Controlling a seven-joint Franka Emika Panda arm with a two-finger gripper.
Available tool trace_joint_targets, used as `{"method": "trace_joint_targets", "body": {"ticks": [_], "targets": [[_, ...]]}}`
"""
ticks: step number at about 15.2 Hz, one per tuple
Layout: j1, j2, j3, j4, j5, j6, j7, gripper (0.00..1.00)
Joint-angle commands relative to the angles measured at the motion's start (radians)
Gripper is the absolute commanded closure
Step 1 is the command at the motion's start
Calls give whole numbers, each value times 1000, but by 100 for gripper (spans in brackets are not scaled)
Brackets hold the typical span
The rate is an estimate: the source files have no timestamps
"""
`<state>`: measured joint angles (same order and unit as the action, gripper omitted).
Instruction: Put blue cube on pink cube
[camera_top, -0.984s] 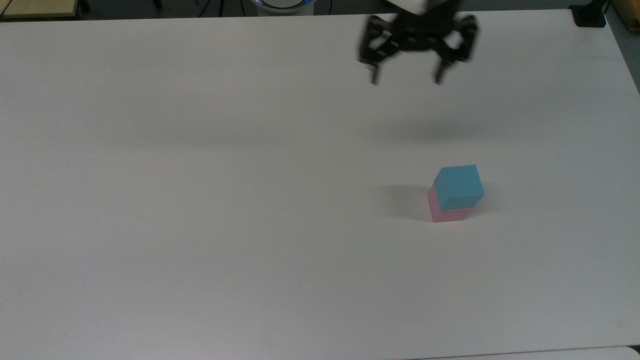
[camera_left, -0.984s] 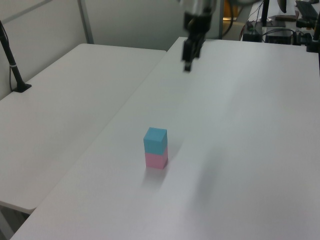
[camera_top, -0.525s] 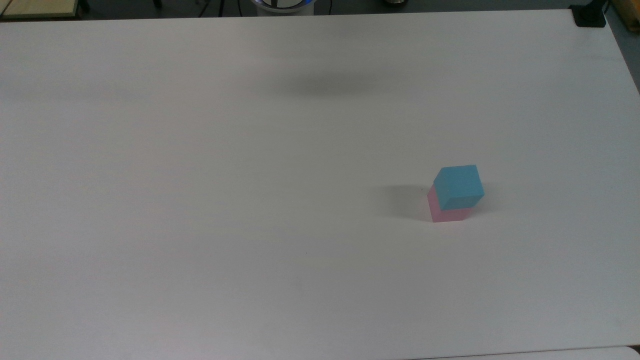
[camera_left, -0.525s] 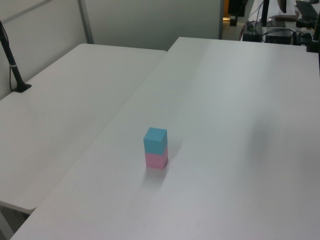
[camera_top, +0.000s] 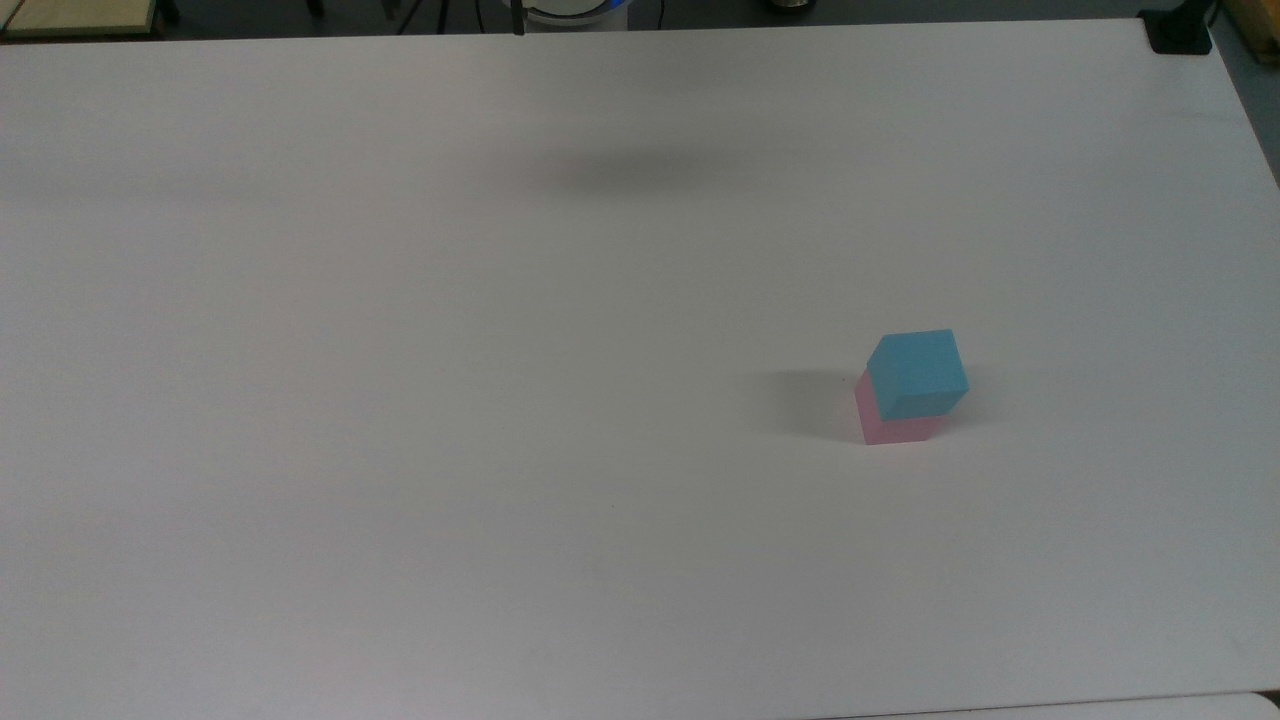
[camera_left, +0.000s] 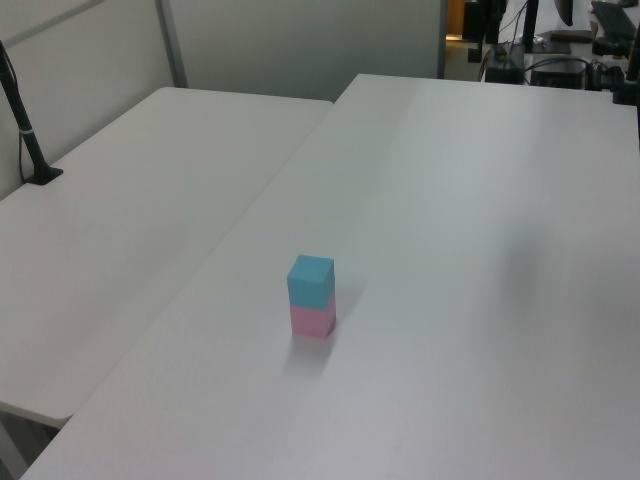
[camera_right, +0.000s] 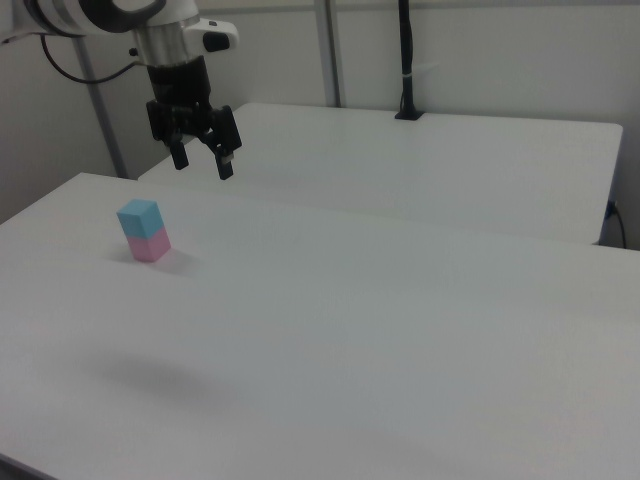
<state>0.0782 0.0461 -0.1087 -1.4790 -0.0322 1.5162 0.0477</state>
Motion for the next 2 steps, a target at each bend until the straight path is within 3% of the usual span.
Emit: {"method": "trace_joint_targets", "body": {"ticks": [1,2], "targets": [[-32,-15,46,-23,6,41,-2,0],[-32,-15,46,-23,6,41,-2,0]]}}
